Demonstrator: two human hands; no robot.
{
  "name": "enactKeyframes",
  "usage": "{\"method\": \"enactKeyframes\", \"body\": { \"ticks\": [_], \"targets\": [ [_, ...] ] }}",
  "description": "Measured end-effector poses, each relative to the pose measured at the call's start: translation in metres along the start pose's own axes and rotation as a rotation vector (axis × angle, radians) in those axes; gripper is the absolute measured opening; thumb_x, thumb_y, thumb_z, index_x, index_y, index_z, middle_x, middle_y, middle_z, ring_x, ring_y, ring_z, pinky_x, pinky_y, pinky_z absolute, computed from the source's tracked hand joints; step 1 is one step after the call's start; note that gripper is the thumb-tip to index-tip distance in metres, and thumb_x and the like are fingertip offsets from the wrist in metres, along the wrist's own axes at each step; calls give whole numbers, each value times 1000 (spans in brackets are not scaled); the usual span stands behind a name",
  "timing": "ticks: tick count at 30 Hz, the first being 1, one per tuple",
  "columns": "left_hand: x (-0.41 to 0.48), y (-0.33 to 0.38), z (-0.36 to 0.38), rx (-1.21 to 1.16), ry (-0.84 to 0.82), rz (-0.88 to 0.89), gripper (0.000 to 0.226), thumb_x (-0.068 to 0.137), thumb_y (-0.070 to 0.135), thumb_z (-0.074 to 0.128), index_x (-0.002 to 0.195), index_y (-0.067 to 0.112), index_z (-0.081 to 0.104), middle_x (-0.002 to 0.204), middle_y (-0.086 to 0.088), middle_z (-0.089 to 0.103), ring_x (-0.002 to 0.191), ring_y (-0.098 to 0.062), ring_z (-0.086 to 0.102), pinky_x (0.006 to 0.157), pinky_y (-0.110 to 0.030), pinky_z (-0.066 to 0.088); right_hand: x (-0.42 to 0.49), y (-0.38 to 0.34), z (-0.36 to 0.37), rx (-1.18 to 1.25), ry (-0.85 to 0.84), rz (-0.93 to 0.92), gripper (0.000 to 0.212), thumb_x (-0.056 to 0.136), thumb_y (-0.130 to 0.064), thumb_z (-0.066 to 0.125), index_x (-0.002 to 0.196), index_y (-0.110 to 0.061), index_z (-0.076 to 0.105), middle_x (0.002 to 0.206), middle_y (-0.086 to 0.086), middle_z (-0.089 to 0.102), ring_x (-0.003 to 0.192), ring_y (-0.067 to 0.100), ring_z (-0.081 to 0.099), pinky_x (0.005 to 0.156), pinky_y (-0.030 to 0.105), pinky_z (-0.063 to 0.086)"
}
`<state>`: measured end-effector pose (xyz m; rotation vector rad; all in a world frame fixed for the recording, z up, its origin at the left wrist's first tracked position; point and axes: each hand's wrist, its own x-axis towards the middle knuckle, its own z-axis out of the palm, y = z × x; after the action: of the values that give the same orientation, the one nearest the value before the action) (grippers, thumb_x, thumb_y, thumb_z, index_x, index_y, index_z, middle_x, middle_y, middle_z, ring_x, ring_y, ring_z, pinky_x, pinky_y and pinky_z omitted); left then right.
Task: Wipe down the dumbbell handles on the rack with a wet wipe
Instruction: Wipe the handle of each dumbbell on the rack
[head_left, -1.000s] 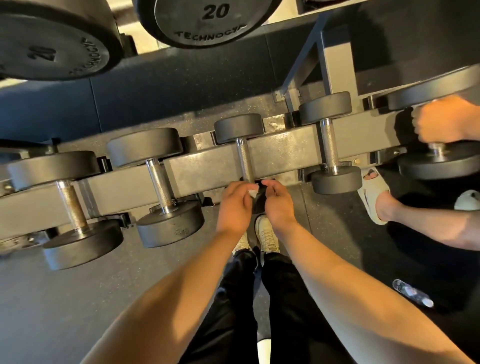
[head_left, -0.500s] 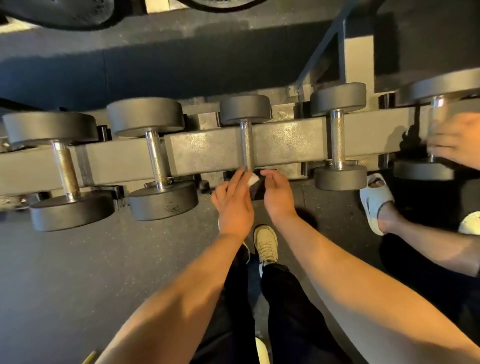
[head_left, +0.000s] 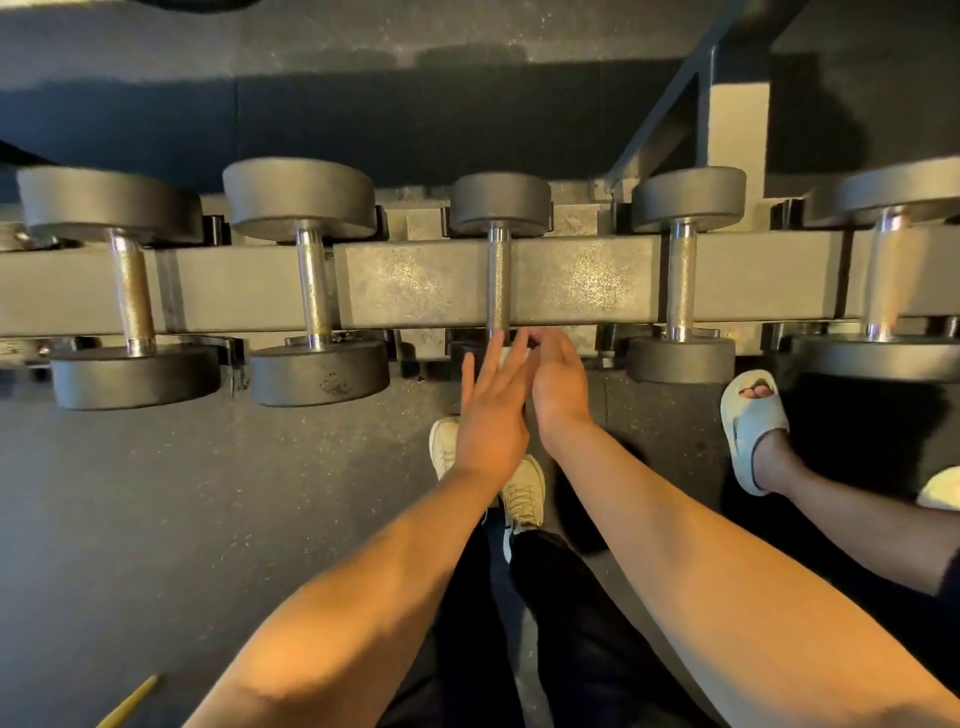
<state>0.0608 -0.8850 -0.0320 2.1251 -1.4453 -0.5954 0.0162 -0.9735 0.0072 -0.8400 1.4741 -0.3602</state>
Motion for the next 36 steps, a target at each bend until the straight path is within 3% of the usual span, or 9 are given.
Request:
{"method": "enactKeyframes", "body": {
  "ticks": [3,6,13,18,21,24,28,33,36],
  "targets": [
    [-3,0,7,137,-58,109,67,94,10,63,155,15,36,163,1,31,156,-15,0,126,-51,-4,1,0,-1,31,17,26,33,107,-31,35,112,-21,65,102,-2,66,96,13,61,74,27,46],
    [-2,-3,7,10,33,35,74,92,-3,61,157,16,31,167,1,18,156,-14,1,127,-45,-3,0,1,-4,-21,-10,-11,36,109,-34,33,117,-18,64,103,-7,64,94,3,60,71,16,42],
    [9,-12,-5,-345,228,-360,47,109,18,33,155,22,35,164,11,16,155,-12,12,127,-37,12,0,13,5,-410,15,-250,33,106,-9,35,130,-11,59,133,4,56,117,11,50,95,17,34],
    [25,-27,-9,-670,257,-961,43,110,26,30,150,18,44,155,-7,44,141,-22,42,117,-34,31,4,12,-2,-360,18,-182,42,104,-3,33,131,-20,61,135,0,56,121,13,51,100,23,41],
    [27,-36,-6,-798,231,-1083,42,108,25,31,138,9,55,135,-16,59,126,-33,53,112,-43,39,5,9,-10,-251,2,-98,47,105,-3,30,131,-27,61,120,-7,56,99,4,52,77,12,42],
    [24,-25,-6,-806,260,-1037,43,109,31,31,146,19,48,139,-12,57,128,-29,52,113,-42,38,5,7,-12,-207,0,-75,48,106,-3,30,132,-28,61,119,-11,51,97,2,48,70,7,35],
    [15,-6,-8,-655,276,-727,47,111,30,28,158,23,28,162,3,30,149,-10,25,124,-31,20,0,4,-4,-177,19,-67,41,108,-10,33,133,-27,59,125,-8,52,112,7,47,90,20,37],
    [17,-3,-12,-458,176,-474,43,111,24,32,153,22,38,165,10,21,155,-5,3,123,-21,4,0,4,3,-145,29,-84,34,108,-15,36,129,-23,61,129,-4,58,120,13,52,100,27,42],
    [19,-3,-17,-377,104,-358,41,109,16,36,149,18,45,163,6,28,155,-7,4,125,-28,6,-1,1,6,-123,38,-87,30,108,-15,38,125,-22,62,121,-9,57,115,8,50,98,25,38]
  ]
}}
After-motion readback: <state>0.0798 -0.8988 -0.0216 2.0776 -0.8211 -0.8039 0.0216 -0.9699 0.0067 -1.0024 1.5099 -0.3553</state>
